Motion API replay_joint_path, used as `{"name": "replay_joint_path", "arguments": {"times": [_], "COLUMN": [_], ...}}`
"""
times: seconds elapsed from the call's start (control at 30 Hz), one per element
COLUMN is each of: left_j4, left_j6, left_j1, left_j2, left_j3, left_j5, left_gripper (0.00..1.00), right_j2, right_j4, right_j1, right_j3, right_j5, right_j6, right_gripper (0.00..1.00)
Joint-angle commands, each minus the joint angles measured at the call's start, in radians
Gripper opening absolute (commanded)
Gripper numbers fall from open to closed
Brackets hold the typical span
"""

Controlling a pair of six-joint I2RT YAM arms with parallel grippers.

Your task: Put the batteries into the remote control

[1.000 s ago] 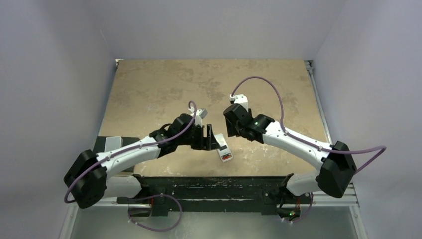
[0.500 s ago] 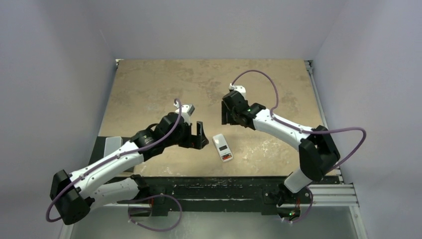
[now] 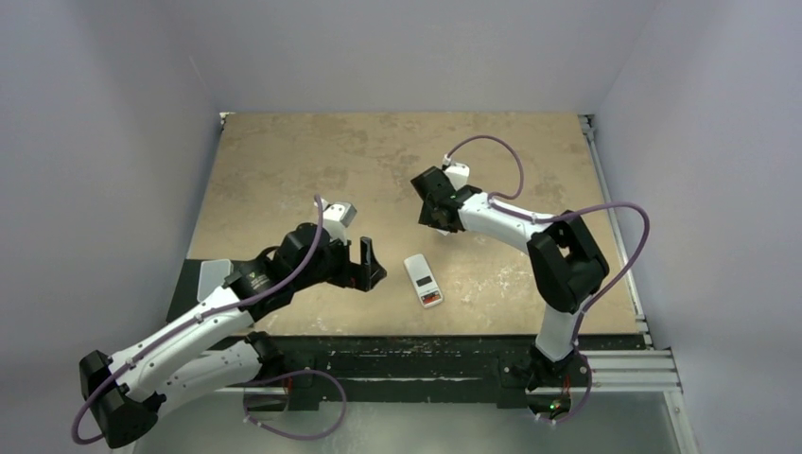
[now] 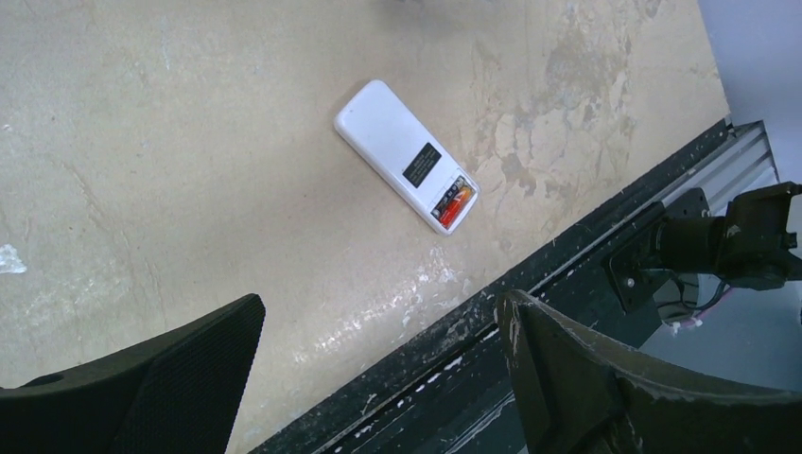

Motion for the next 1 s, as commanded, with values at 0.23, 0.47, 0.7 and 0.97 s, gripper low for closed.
{"name": "replay_joint_path", "arguments": {"times": [0.23,0.47,0.7,0.97], "left_j4": [0.035,0.062,0.067,0.064], "left_j6": [0.046,0.044,0.044,0.044], "left_j1": [-0.002,-0.002,-0.003,-0.002], "left_j2": [-0.014,-0.012,-0.012,-0.024], "left_j3": [-0.012,-0.027,-0.030,-0.028], "left_j5": [0.069,0.114,0.126,0.122], "left_gripper": [0.96,0.96,0.96,0.96], "right_j2": [0.135,0.165,0.209,0.220], "right_j4": [-0.146,-0.172,-0.204,-0.210], "right_j1": [-0.012,-0.013,-0.015,-0.018], "right_j3": [0.193,0.199,0.222,0.247], "right_j5": [0.163,0.181,0.182,0.186], "right_j6": [0.167,0.196,0.211,0.209], "right_gripper": [0.44,0.42,0.39,0.36]}}
